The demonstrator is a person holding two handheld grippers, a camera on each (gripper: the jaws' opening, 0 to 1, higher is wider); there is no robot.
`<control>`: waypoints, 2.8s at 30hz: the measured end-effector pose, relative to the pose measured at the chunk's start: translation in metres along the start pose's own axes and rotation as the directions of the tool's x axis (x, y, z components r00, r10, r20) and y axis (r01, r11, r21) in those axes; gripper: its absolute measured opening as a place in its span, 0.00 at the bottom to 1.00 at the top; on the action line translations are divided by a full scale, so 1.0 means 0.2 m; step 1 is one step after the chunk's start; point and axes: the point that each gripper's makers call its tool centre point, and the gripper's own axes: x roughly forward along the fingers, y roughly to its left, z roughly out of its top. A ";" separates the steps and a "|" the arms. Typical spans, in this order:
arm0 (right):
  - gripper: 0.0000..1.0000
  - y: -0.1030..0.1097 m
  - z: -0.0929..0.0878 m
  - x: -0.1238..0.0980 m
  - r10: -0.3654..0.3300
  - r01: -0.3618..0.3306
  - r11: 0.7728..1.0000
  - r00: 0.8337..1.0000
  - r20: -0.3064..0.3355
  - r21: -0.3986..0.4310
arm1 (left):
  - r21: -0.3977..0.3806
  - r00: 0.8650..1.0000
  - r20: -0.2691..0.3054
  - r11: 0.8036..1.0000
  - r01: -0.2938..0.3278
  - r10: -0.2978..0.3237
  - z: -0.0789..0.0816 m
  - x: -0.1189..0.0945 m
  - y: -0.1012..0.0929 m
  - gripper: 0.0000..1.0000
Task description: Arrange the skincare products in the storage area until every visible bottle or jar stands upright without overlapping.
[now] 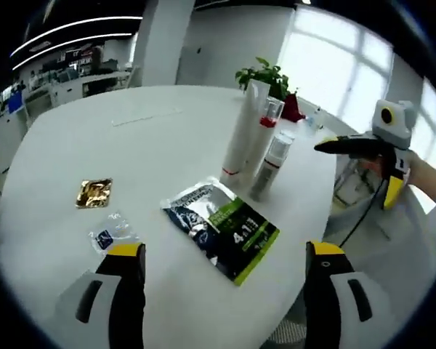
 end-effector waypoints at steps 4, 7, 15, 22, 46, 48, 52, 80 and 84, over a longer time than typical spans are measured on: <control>1.00 -0.01 0.01 -0.01 -0.016 0.016 1.000 1.000 -0.001 -0.008 | -0.057 1.000 0.013 0.998 -0.025 0.026 -0.02 -0.08 0.01 0.99; 1.00 -0.02 0.00 -0.01 -0.025 0.025 1.000 1.000 0.004 -0.005 | -0.082 0.998 0.034 0.996 -0.042 0.045 -0.04 -0.14 0.01 0.99; 1.00 -0.04 -0.01 -0.01 -0.038 0.038 0.999 0.999 0.005 0.017 | -0.177 0.993 0.087 0.982 -0.058 0.074 -0.05 -0.29 -0.01 0.99; 1.00 -0.02 -0.02 0.01 -0.018 0.018 1.000 1.000 -0.015 -0.010 | -0.211 0.976 0.164 0.972 -0.108 0.144 0.02 -0.42 -0.05 0.99; 0.99 0.04 0.01 0.01 0.022 -0.022 0.998 1.000 0.007 -0.060 | -0.197 0.899 0.129 0.899 -0.390 0.418 -0.04 -0.53 0.09 0.99; 0.97 0.04 0.00 0.00 0.021 -0.021 0.996 1.000 0.002 -0.085 | -0.193 0.895 0.120 0.895 -0.403 0.429 -0.05 -0.53 0.10 0.99; 0.97 0.04 0.03 0.00 0.026 -0.023 0.995 0.999 0.025 -0.092 | -0.220 0.897 0.127 0.894 -0.391 0.424 -0.03 -0.51 0.08 0.99; 0.98 0.05 0.00 0.02 0.034 -0.033 0.999 0.999 0.007 -0.031 | -0.141 0.901 0.053 0.896 -0.421 0.431 0.09 -0.32 0.13 0.90; 0.98 0.08 -0.01 0.03 0.052 -0.053 0.998 0.999 -0.015 -0.041 | -0.155 0.900 0.019 0.890 -0.428 0.436 0.09 -0.30 0.18 0.86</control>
